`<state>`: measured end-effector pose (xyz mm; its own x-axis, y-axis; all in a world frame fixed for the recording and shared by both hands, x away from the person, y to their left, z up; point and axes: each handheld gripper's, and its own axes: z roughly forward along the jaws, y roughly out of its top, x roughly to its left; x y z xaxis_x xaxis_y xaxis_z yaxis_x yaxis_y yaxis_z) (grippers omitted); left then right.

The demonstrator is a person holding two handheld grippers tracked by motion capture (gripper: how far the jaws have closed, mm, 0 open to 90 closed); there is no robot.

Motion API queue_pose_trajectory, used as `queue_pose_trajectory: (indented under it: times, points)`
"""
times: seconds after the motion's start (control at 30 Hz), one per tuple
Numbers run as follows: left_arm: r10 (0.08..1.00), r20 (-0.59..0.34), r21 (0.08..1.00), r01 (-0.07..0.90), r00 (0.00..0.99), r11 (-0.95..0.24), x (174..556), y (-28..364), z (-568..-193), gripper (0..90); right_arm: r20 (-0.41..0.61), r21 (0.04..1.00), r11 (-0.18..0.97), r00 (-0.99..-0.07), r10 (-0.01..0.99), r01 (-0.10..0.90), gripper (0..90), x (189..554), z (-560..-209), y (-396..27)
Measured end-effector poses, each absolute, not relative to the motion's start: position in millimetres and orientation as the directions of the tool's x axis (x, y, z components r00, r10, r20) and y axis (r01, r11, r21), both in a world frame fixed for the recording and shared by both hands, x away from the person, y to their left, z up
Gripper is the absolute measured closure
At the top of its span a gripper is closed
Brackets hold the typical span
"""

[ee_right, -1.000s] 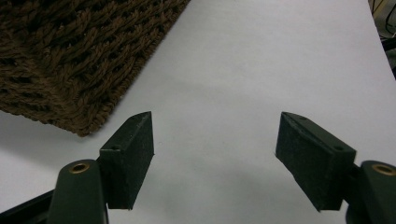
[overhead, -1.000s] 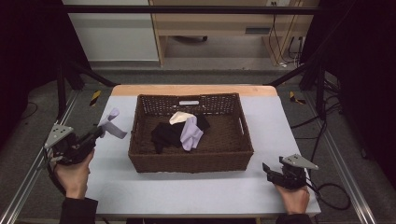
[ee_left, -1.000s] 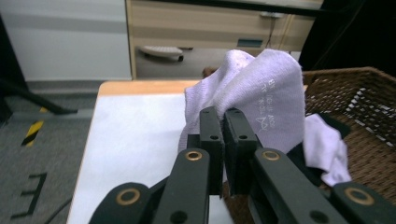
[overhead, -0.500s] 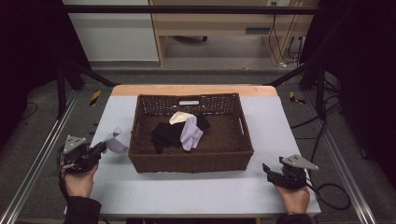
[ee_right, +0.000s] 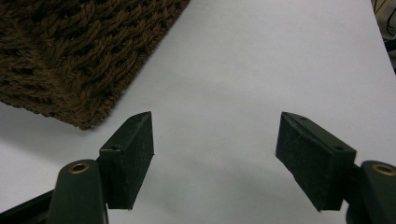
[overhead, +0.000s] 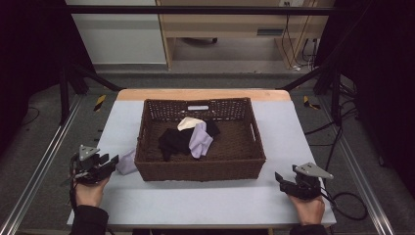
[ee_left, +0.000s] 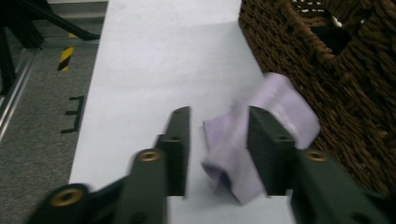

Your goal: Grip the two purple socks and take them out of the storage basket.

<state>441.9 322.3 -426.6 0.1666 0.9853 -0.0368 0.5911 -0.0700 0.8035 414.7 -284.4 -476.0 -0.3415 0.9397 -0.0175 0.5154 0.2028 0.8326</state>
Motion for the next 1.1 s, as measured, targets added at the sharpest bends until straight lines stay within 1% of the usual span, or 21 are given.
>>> queue_pose_trajectory:
  times: [0.13, 0.27, 0.53, 0.63, 0.73, 0.83, 0.97, 1.1]
  points:
    - [0.985, -0.046, 0.830, 0.556, 0.164, -0.054, 438, 320, -417, 50.4, -0.018, 0.834, 0.204, -0.343, 0.939, 0.514, 27.7, 415, -476, -285]
    - [0.985, -0.056, 0.865, 0.501, 0.161, -0.032, 432, 317, -399, 45.7, -0.013, 0.834, 0.197, -0.339, 0.941, 0.515, 27.8, 414, -475, -285]
    - [0.980, -0.051, 0.903, 0.429, 0.192, -0.037, 427, 306, -370, 41.0, -0.011, 0.837, 0.192, -0.336, 0.942, 0.513, 27.8, 416, -476, -285]
    - [0.978, -0.048, 0.915, 0.402, 0.203, -0.039, 430, 298, -359, 37.4, -0.005, 0.838, 0.184, -0.330, 0.944, 0.514, 27.8, 417, -476, -285]
    - [0.971, -0.044, 0.924, 0.380, 0.234, -0.050, 433, 287, -351, 37.4, -0.004, 0.835, 0.184, -0.329, 0.944, 0.519, 27.8, 418, -476, -284]
    - [0.969, -0.045, 0.930, 0.364, 0.244, -0.049, 438, 276, -345, 37.6, -0.002, 0.835, 0.183, -0.331, 0.944, 0.518, 28.3, 418, -476, -284]
    - [0.962, -0.032, 0.934, 0.349, 0.273, -0.068, 446, 255, -337, 38.4, 0.010, 0.836, 0.173, -0.330, 0.944, 0.521, 29.4, 418, -475, -284]
    - [0.954, -0.023, 0.938, 0.337, 0.299, -0.083, 456, 234, -331, 38.8, -0.002, 0.837, 0.185, -0.335, 0.942, 0.515, 29.7, 419, -476, -284]
